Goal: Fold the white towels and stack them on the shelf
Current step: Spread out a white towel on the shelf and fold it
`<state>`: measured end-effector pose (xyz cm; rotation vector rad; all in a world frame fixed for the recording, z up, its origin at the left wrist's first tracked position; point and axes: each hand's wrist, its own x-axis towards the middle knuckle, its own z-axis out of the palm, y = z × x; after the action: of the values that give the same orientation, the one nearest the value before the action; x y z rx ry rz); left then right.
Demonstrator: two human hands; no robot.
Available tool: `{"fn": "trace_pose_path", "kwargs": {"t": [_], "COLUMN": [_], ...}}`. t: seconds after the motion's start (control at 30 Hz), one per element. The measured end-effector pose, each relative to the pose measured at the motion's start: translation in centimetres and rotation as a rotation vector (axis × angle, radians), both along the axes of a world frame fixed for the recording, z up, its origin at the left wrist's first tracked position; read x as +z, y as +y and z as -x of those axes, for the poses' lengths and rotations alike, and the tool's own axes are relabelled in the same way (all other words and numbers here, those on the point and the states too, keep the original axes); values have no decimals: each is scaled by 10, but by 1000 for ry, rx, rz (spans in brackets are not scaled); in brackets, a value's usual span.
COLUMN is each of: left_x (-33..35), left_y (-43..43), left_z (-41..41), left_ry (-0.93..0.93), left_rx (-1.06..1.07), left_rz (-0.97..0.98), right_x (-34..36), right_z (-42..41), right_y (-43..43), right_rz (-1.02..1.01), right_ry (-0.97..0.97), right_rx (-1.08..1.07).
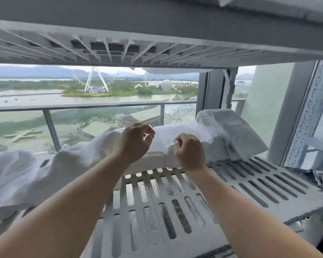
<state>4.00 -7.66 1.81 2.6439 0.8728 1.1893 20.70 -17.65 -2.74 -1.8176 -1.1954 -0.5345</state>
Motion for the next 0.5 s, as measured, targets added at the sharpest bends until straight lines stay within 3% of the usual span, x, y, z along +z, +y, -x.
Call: {"fn": "trace_pose_path", "kwargs": {"t": [0.33,0.5], "left_x": [-16,-12], "left_y": [-52,-55], "left_z": [-201,-255], "left_ry": [134,244], "left_rx": [-48,78], "left_rz": [43,86], "right_x": [-1,2], "right_z": [-192,-235], "right_y": [-57,-61], "right_rz": [24,130], "right_ry": [-24,-15], "right_rx": [-146,-198]}}
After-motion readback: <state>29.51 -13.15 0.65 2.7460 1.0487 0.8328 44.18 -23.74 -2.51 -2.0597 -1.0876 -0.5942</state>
